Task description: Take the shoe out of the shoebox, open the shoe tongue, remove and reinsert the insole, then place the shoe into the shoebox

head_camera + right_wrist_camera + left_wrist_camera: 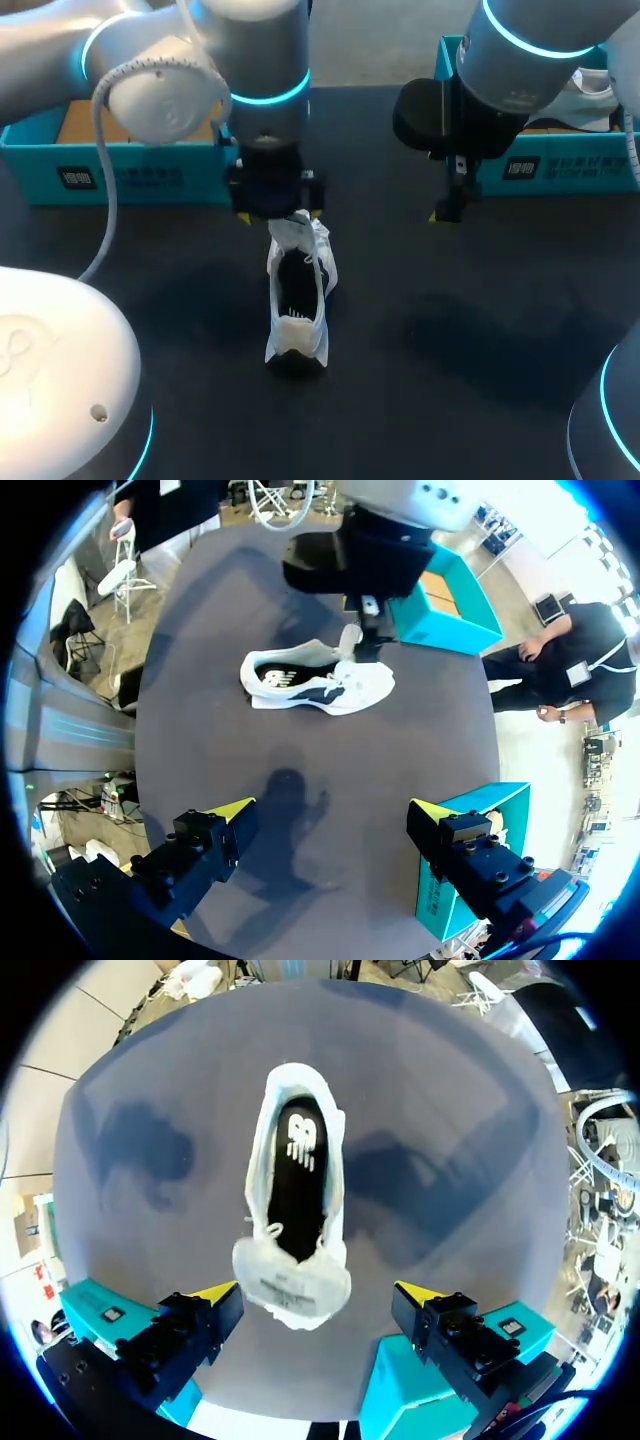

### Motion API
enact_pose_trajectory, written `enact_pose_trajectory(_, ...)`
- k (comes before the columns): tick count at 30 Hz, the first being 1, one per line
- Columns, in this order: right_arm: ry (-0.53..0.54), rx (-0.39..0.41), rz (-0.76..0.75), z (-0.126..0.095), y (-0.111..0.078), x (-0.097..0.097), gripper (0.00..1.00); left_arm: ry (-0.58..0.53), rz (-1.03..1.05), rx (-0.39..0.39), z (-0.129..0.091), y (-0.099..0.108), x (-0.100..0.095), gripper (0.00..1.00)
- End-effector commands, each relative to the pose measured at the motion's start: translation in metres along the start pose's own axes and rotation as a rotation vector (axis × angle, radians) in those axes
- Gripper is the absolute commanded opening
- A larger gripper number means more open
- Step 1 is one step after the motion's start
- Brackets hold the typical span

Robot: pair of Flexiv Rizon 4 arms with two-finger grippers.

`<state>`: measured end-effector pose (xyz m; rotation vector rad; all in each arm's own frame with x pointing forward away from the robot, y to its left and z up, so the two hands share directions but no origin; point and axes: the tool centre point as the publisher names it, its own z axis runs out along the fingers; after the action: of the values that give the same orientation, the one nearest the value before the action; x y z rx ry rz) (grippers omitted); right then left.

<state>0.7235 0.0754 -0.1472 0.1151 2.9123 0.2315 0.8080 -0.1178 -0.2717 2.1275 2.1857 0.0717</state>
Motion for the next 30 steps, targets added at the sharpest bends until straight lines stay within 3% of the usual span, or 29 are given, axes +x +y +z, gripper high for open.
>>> enact_pose_trajectory(1, 0.002, 0.001, 0.000, 0.002, 0.001, -0.001, 1.00, -0.028, -0.004, 0.014, 0.000, 0.010, 0.000, 1.00)
enact_pose_trajectory(8, 0.002, 0.001, 0.000, 0.002, 0.001, -0.001, 1.00, -0.014, 0.011, 0.043, 0.009, 0.028, -0.004, 1.00)
enact_pose_trajectory(9, 0.002, 0.001, 0.000, 0.002, 0.001, -0.001, 1.00, -0.011, 0.010, 0.041, 0.009, 0.030, -0.004, 0.92)
enact_pose_trajectory(11, 0.002, 0.001, 0.000, 0.002, 0.001, -0.001, 1.00, -0.014, 0.010, 0.044, 0.009, 0.030, -0.005, 0.59)
enact_pose_trajectory(12, 0.002, 0.001, 0.000, 0.002, 0.001, -0.001, 1.00, -0.015, 0.011, 0.045, 0.010, 0.030, -0.006, 0.54)
enact_pose_trajectory(15, 0.002, 0.001, 0.000, 0.002, 0.001, -0.001, 1.00, -0.016, 0.015, 0.051, 0.014, 0.033, -0.009, 0.44)
enact_pose_trajectory(17, 0.002, 0.001, 0.000, 0.002, 0.001, -0.001, 1.00, -0.016, 0.013, 0.054, 0.016, 0.034, -0.010, 0.33)
enact_pose_trajectory(25, 0.002, 0.001, 0.000, 0.002, 0.001, -0.001, 1.00, -0.004, 0.026, 0.089, 0.030, 0.026, -0.013, 0.17)
enact_pose_trajectory(26, 0.002, 0.001, 0.000, 0.002, 0.001, -0.001, 1.00, -0.006, 0.029, 0.095, 0.031, 0.023, -0.013, 0.07)
enact_pose_trajectory(27, 0.002, 0.001, 0.000, 0.002, 0.001, -0.001, 1.00, -0.004, 0.033, 0.102, 0.032, 0.020, -0.013, 0.03)
enact_pose_trajectory(30, 0.002, 0.001, 0.000, 0.002, 0.001, -0.001, 1.00, -0.005, 0.044, 0.121, 0.033, 0.012, -0.012, 0.04)
